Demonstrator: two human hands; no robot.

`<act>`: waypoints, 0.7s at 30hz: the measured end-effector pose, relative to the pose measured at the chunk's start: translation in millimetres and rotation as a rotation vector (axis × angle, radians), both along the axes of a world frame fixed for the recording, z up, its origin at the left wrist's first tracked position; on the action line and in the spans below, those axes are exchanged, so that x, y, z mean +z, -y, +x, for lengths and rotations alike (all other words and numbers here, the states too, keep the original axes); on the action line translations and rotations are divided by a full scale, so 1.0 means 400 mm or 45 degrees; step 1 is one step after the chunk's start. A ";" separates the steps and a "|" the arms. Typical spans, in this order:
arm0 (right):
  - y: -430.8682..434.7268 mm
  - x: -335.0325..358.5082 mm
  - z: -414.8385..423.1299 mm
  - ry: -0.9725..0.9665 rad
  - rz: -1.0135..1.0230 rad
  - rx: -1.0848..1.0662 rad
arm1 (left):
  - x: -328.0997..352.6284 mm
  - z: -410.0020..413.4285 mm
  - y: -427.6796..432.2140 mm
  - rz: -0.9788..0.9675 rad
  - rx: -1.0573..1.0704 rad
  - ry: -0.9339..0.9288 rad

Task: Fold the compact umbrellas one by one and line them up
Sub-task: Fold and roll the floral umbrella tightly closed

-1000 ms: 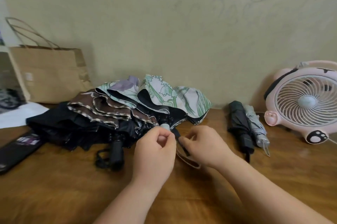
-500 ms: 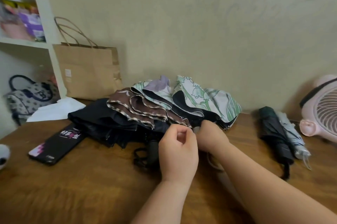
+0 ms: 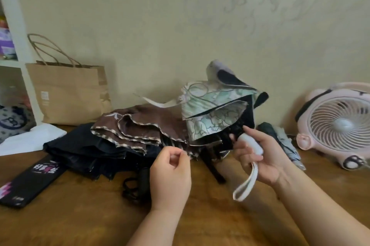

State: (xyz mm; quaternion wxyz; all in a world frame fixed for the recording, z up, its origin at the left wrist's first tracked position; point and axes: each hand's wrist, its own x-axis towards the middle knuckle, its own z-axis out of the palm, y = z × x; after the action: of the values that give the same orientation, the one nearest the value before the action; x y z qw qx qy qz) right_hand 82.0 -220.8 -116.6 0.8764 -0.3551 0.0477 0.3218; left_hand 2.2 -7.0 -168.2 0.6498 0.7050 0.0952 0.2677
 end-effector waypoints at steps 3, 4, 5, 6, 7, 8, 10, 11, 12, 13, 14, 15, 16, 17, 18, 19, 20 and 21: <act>0.059 -0.007 -0.039 0.114 -0.368 -0.043 | -0.001 0.000 0.016 0.048 -0.033 -0.029; 0.067 -0.008 -0.050 0.197 -0.639 -0.116 | -0.002 -0.002 0.023 0.064 -0.040 -0.036; 0.071 -0.011 -0.058 0.301 -0.871 -0.203 | -0.003 -0.004 0.030 0.076 -0.043 -0.042; 0.074 -0.013 -0.067 0.403 -1.005 -0.276 | -0.006 -0.005 0.036 0.084 -0.044 -0.047; 0.077 -0.016 -0.074 0.484 -1.050 -0.327 | -0.010 -0.005 0.043 0.090 -0.050 -0.048; 0.084 -0.021 -0.081 0.546 -1.051 -0.358 | -0.012 -0.006 0.051 0.086 -0.064 -0.046; 0.102 -0.023 -0.097 0.634 -1.111 -0.383 | -0.021 -0.004 0.064 0.055 -0.085 -0.037; 0.112 -0.022 -0.105 0.664 -1.152 -0.376 | -0.026 0.000 0.069 0.029 -0.082 -0.033; 0.121 -0.024 -0.110 0.691 -1.169 -0.361 | -0.031 0.004 0.071 0.012 -0.070 -0.034; 0.129 -0.030 -0.113 0.715 -1.162 -0.347 | -0.033 0.008 0.074 0.006 -0.054 -0.037; 0.136 -0.037 -0.115 0.736 -1.158 -0.336 | -0.032 0.009 0.077 0.003 -0.035 -0.040; 0.140 -0.043 -0.117 0.756 -1.177 -0.327 | -0.029 0.011 0.078 -0.009 -0.018 -0.027; 0.144 -0.050 -0.118 0.783 -1.215 -0.323 | -0.025 0.012 0.079 -0.026 -0.013 -0.002; 0.149 -0.056 -0.117 0.814 -1.252 -0.328 | -0.022 0.012 0.080 -0.043 -0.010 0.028; 0.154 -0.061 -0.119 0.839 -1.283 -0.337 | -0.013 0.009 0.088 -0.060 -0.024 0.062; 0.161 -0.065 -0.121 0.851 -1.302 -0.355 | -0.005 0.005 0.095 -0.060 -0.043 0.115; 0.168 -0.071 -0.122 0.857 -1.310 -0.374 | 0.004 -0.002 0.098 -0.039 -0.068 0.176; 0.173 -0.074 -0.127 0.859 -1.312 -0.386 | 0.018 -0.019 0.102 0.004 -0.108 0.209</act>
State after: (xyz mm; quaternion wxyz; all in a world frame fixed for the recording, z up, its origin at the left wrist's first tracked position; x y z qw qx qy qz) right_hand 31.1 -289.8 -146.2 0.5956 -0.8026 -0.0327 0.0002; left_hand -5.3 -47.9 -160.9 0.6650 0.6852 0.0111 0.2969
